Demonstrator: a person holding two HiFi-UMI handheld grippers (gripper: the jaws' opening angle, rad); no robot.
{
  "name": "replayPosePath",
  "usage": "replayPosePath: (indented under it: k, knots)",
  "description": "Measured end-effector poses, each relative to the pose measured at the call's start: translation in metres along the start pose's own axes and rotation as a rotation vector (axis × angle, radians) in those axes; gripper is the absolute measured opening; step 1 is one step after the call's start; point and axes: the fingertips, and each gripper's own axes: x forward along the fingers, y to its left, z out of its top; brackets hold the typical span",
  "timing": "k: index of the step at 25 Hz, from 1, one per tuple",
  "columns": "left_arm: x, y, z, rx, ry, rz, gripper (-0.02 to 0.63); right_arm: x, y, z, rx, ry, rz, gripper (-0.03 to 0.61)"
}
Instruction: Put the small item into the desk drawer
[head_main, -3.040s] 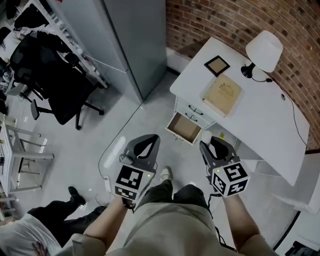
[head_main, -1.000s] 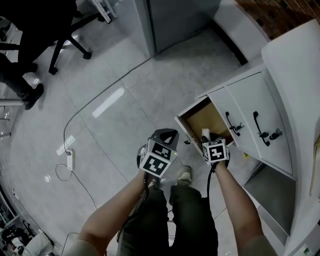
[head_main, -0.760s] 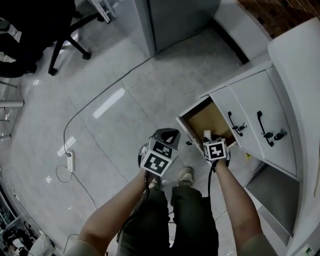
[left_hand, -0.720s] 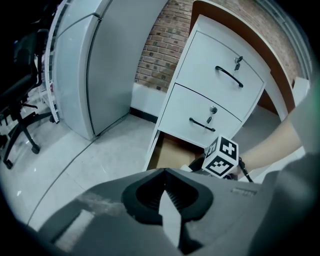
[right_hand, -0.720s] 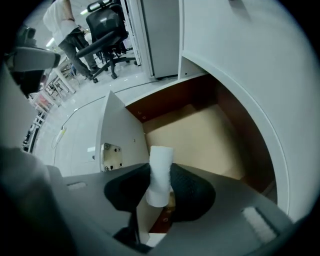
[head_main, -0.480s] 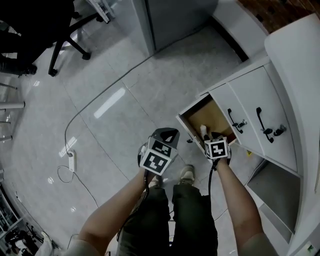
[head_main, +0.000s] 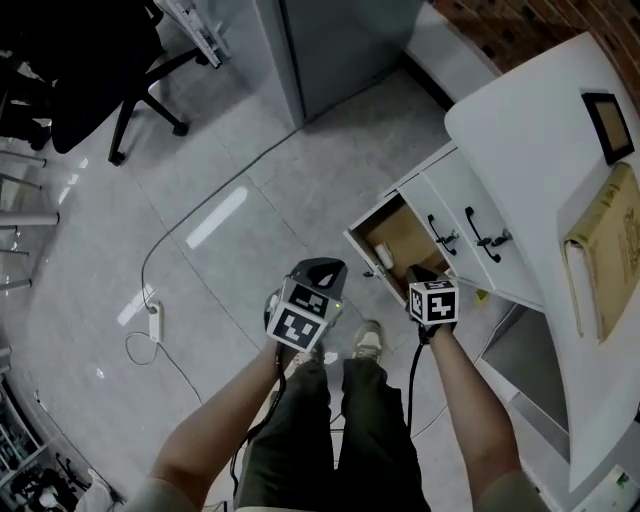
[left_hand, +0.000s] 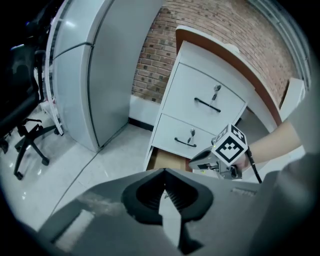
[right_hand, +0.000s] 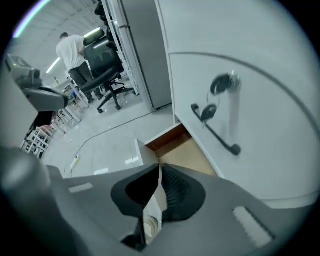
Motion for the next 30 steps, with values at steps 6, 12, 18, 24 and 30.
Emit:
replayPosePath:
  k: [6,12,18,24,30]
  knots:
    - [-0.074,-0.02,0.046,0.015,-0.034,0.005,0.003,-0.093,0.027,0.05,-0.024,-0.085,0.003,0.005]
    - [-0.149,-0.046,0.101,0.066,-0.074,0.007,0.003,-0.211,0.067,0.101,-0.081,-0.223,0.018,0.005]
    - [-0.226,-0.077,0.162,0.116,-0.158,0.005,0.002,-0.328,0.112,0.135,-0.092,-0.347,0.032,0.004]
    - [-0.308,-0.108,0.218,0.239,-0.26,0.048,0.003,-0.429,0.157,0.161,-0.108,-0.469,0.051,0.003]
    - [-0.377,-0.136,0.251,0.304,-0.34,0.075,0.002,-0.502,0.187,0.18,-0.055,-0.551,0.113,0.003]
